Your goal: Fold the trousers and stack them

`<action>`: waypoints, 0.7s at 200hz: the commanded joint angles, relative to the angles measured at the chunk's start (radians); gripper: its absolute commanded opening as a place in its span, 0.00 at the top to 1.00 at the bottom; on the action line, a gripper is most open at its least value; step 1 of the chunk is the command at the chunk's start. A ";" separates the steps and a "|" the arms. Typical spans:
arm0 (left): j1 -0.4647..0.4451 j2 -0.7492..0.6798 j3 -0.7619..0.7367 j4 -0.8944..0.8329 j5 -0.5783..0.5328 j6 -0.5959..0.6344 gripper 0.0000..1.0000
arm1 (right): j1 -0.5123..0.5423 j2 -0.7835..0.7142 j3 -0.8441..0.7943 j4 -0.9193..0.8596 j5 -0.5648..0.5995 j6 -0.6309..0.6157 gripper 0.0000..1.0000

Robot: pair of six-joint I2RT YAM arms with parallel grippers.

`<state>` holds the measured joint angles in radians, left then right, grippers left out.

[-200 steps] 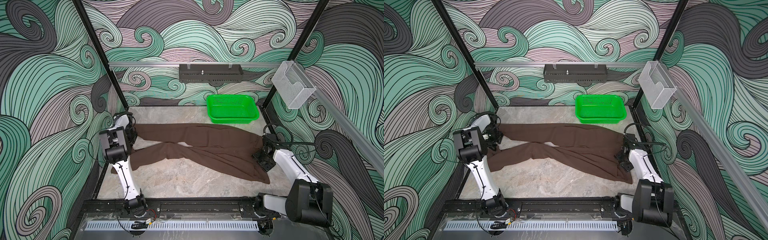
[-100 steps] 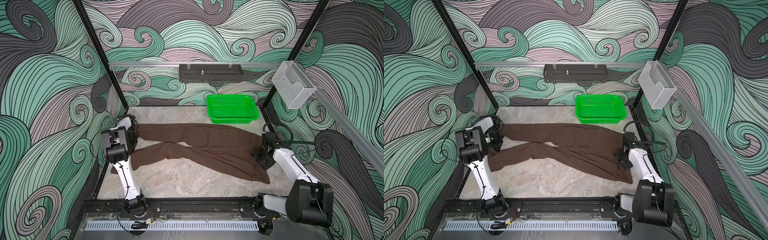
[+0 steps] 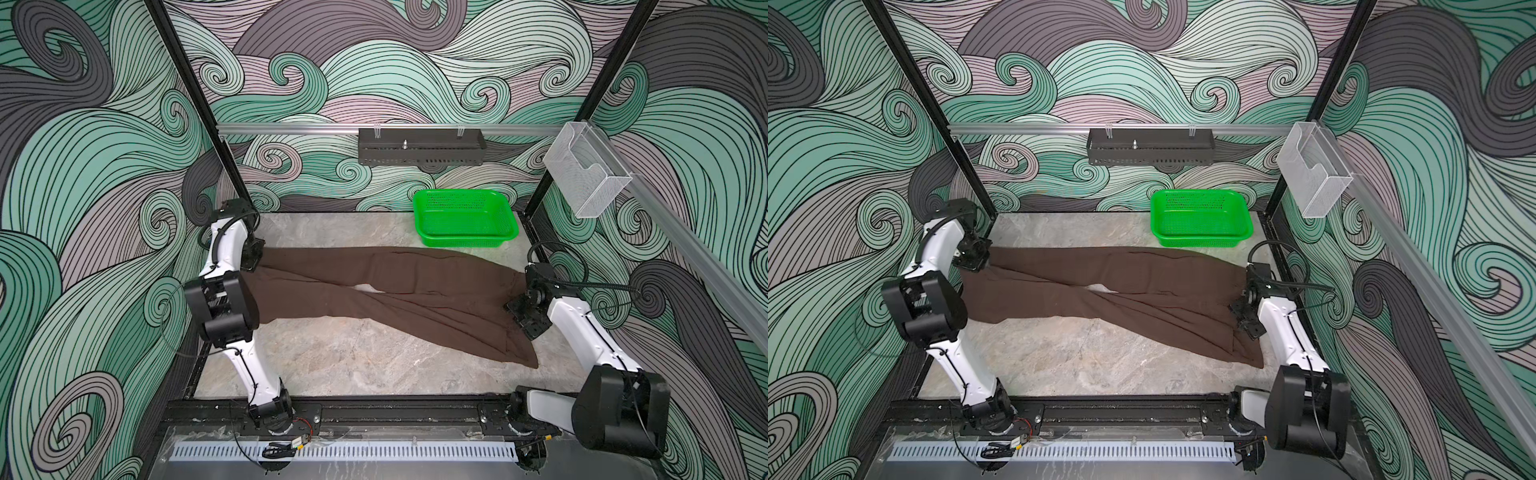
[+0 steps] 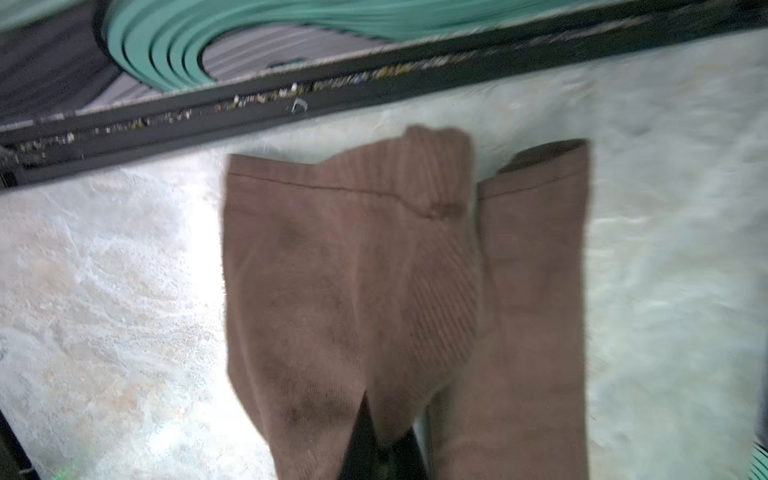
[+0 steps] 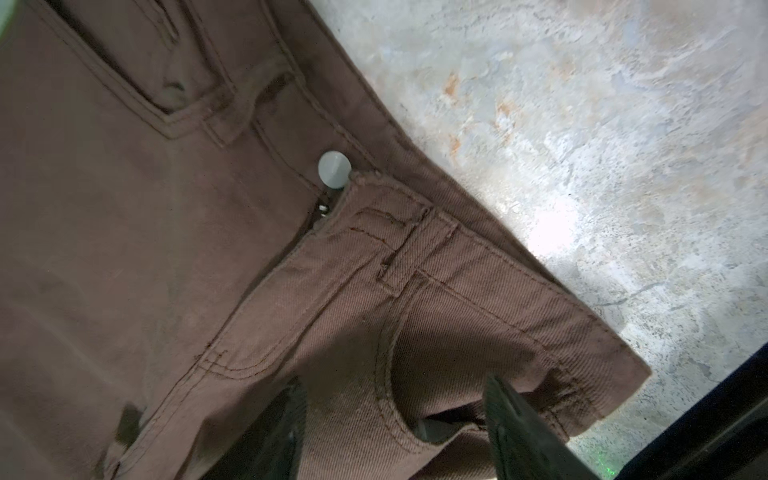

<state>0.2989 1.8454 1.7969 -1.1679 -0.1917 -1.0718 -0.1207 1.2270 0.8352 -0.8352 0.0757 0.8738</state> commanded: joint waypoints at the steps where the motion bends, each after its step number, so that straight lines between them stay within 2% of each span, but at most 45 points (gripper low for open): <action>1: 0.042 -0.115 -0.018 -0.019 -0.009 0.093 1.00 | 0.006 -0.048 0.023 -0.066 0.041 0.018 0.30; 43: 0.085 -0.316 -0.259 0.044 0.044 0.164 1.00 | 0.006 -0.099 -0.006 -0.107 0.039 0.039 0.29; 84: 0.187 -0.525 -0.531 0.161 0.063 0.219 1.00 | 0.002 -0.147 -0.049 -0.158 0.055 0.048 0.27; 140: 0.242 -0.536 -0.534 0.119 0.092 0.254 1.00 | -0.009 -0.238 -0.110 -0.251 0.068 0.078 0.26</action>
<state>0.5282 1.3113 1.2339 -1.0473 -0.1116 -0.8520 -0.1242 1.0382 0.7403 -1.0042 0.1146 0.9245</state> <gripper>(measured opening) 0.049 0.745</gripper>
